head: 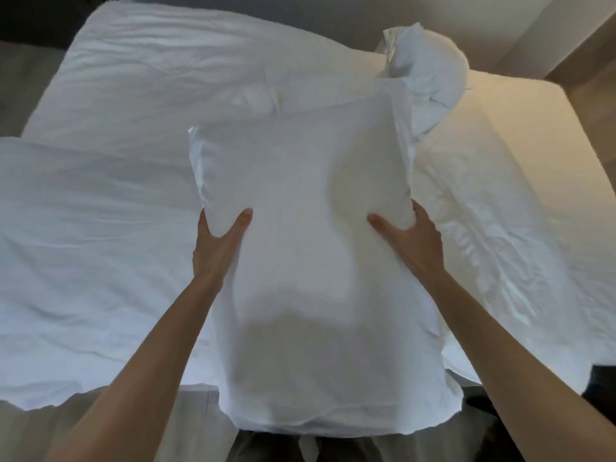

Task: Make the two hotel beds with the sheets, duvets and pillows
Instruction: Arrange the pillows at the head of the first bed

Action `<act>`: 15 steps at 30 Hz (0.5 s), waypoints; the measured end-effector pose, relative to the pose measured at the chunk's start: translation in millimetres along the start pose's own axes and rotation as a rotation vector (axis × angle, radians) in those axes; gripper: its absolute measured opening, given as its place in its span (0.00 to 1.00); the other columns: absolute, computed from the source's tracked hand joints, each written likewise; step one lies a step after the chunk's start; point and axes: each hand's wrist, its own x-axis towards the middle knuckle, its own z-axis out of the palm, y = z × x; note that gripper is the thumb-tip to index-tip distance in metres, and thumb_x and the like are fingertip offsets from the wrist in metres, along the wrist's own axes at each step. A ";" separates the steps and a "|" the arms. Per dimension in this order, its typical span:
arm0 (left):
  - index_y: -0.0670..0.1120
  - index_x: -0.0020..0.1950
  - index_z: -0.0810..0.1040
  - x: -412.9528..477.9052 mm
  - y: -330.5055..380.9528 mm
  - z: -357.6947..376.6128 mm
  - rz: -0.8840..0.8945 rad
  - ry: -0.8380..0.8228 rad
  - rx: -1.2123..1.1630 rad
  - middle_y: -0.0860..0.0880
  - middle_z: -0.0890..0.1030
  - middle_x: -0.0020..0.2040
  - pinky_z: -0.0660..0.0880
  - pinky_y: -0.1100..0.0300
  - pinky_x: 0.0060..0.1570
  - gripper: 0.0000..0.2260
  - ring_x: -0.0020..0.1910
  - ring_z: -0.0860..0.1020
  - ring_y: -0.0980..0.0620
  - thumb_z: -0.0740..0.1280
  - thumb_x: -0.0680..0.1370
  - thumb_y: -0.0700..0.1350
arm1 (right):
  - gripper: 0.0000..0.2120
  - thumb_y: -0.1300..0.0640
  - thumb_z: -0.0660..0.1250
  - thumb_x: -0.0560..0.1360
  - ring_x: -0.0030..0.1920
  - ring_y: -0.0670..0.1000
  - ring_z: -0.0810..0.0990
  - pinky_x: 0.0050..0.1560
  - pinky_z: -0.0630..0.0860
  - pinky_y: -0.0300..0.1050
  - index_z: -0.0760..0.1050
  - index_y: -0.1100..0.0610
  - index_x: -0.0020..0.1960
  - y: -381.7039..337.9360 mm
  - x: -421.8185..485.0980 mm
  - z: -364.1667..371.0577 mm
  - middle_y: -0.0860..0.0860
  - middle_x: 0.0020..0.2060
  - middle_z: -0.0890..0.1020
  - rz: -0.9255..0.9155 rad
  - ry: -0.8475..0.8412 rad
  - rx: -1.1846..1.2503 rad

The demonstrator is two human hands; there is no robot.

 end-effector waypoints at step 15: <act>0.61 0.76 0.58 -143.3 90.2 51.9 0.463 -0.351 0.124 0.60 0.69 0.71 0.60 0.62 0.61 0.40 0.71 0.67 0.53 0.69 0.69 0.68 | 0.40 0.31 0.71 0.66 0.63 0.49 0.75 0.56 0.70 0.42 0.65 0.46 0.72 48.5 -170.2 -158.3 0.43 0.63 0.77 0.127 0.476 0.181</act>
